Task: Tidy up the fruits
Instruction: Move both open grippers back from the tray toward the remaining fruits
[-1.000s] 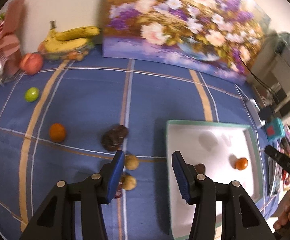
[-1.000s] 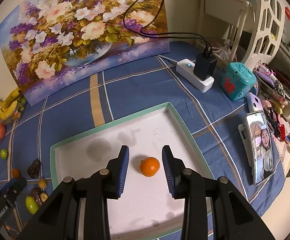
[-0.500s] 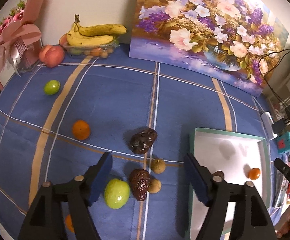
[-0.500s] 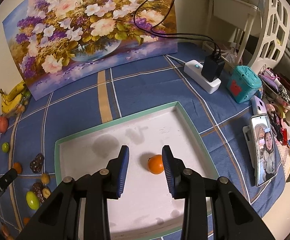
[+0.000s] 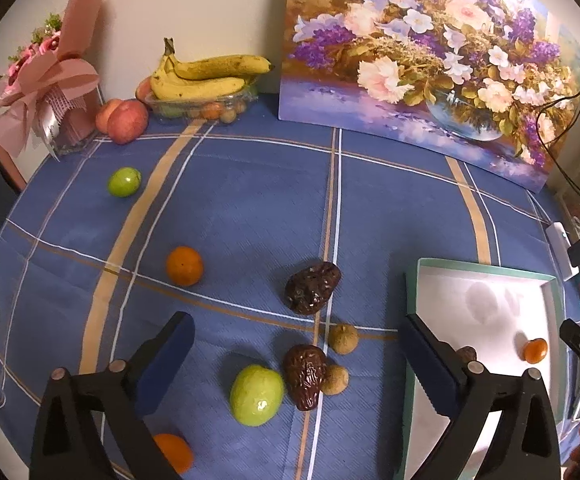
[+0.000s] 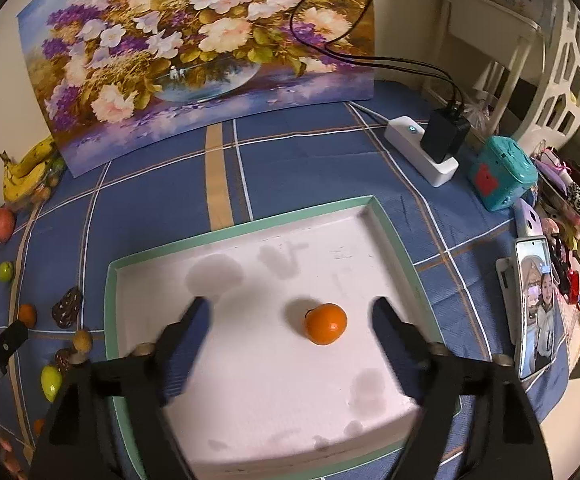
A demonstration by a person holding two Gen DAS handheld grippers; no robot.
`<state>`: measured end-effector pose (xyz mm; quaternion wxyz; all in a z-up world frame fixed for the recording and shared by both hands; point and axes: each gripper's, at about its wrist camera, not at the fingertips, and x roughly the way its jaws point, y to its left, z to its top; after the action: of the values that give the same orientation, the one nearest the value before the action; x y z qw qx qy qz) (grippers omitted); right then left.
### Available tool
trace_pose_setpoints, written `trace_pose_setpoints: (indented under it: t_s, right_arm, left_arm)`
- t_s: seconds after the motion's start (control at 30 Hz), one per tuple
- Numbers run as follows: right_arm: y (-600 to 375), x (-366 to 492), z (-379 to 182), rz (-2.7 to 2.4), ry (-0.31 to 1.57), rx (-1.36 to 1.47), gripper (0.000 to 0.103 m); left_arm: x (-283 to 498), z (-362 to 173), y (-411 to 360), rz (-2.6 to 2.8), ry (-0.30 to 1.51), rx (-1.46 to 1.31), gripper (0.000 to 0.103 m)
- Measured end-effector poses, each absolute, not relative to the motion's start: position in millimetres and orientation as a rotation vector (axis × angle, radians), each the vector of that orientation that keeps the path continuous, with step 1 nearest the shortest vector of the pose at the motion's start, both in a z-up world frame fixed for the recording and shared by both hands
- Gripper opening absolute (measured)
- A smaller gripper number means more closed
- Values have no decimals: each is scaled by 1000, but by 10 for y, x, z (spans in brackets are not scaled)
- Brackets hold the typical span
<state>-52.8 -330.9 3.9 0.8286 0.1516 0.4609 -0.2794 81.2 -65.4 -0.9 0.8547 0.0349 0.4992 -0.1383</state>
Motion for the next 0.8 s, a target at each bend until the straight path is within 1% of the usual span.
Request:
trace_pose_setpoints:
  t_s: [0.03, 0.47, 0.63, 0.8]
  right_arm:
    - [-3303, -526, 43, -595, 976, 316, 95]
    - [-3086, -551, 213, -567, 885, 251, 96]
    - [-3019, -581, 220, -552, 867, 260, 96]
    - [-2875, -575, 230, -508, 827, 222, 96]
  left_arm:
    - [811, -4, -649, -289, 1046, 74, 103]
    - [706, 116, -512, -312, 995, 41, 103]
    - [644, 176, -355, -314, 941, 8, 103]
    - [637, 207, -146, -304, 938, -42, 103]
